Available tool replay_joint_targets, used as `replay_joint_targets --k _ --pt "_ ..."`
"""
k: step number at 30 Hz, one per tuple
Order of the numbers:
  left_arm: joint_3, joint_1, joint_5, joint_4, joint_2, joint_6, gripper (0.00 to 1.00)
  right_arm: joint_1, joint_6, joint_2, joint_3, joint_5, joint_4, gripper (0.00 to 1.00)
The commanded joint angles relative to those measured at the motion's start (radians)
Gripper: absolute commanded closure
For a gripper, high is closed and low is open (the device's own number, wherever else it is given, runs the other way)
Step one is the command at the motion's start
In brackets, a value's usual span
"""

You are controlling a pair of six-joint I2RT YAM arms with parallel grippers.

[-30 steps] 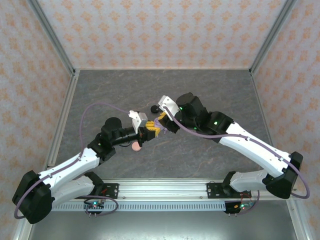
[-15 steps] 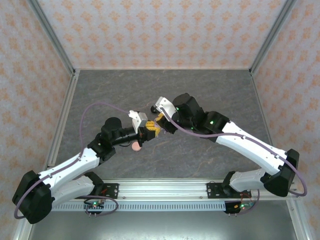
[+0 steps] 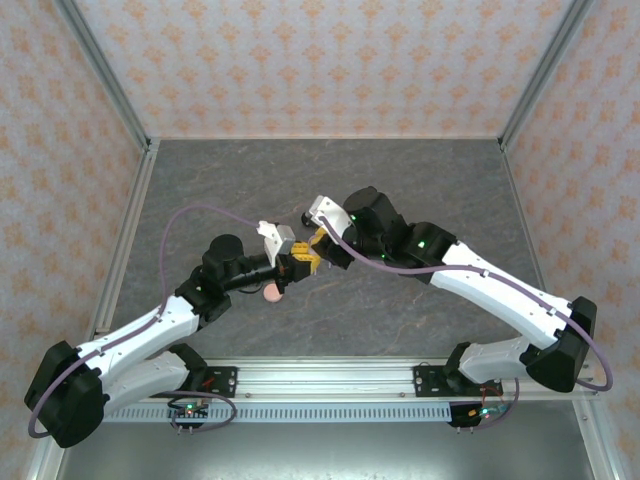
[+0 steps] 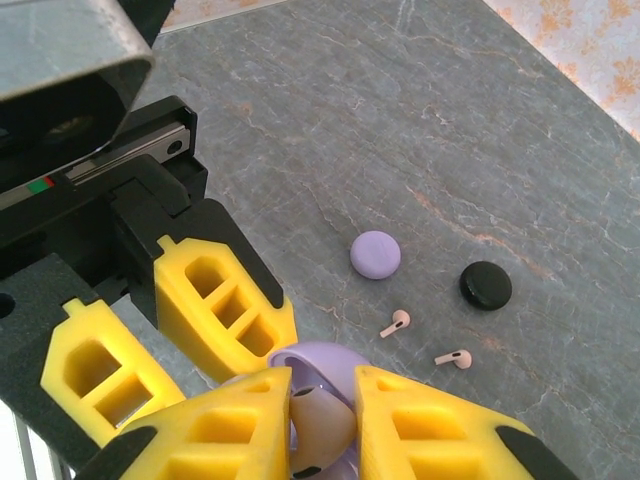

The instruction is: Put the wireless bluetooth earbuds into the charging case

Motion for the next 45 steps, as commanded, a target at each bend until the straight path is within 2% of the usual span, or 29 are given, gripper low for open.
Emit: replay_joint_targets --k 1,8,14,19,22,27,32,38,40,42,45 --pt "0.036 -0.012 0.012 0.04 -0.026 -0.005 1.0 0.006 0.008 0.007 0.017 -0.057 -0.018 0.77" --pt "0.032 -0.012 0.011 0.038 -0.033 -0.004 1.0 0.004 0.049 0.002 0.057 -0.063 -0.01 0.69" --pt "0.028 -0.014 0.006 0.04 -0.044 -0.005 1.0 -0.021 0.131 -0.01 0.11 -0.044 -0.013 0.59" --pt "0.018 -0.014 -0.012 0.054 -0.072 -0.002 1.0 -0.102 0.265 -0.043 0.106 -0.173 0.014 0.51" --pt "0.014 -0.015 -0.035 0.058 -0.089 0.016 1.0 -0.129 0.362 -0.044 0.117 -0.221 -0.012 0.5" --pt "0.008 -0.021 -0.084 0.092 -0.101 0.079 1.0 -0.132 0.441 -0.033 0.193 -0.171 -0.147 0.51" --pt "0.024 -0.023 -0.134 0.109 -0.114 0.144 1.0 -0.132 0.46 -0.062 0.214 -0.148 -0.184 0.51" --pt "0.056 -0.026 -0.139 0.104 -0.123 0.204 1.0 -0.131 0.44 -0.061 0.248 -0.209 -0.192 0.5" --pt "0.067 -0.026 -0.135 0.093 -0.123 0.211 1.0 -0.131 0.432 -0.057 0.251 -0.181 -0.197 0.5" --pt "0.075 -0.026 -0.124 0.083 -0.123 0.21 1.0 -0.132 0.432 -0.057 0.247 -0.168 -0.19 0.43" --pt "0.088 -0.028 -0.101 0.068 -0.125 0.202 1.0 -0.138 0.447 -0.067 0.216 -0.226 -0.131 0.31"
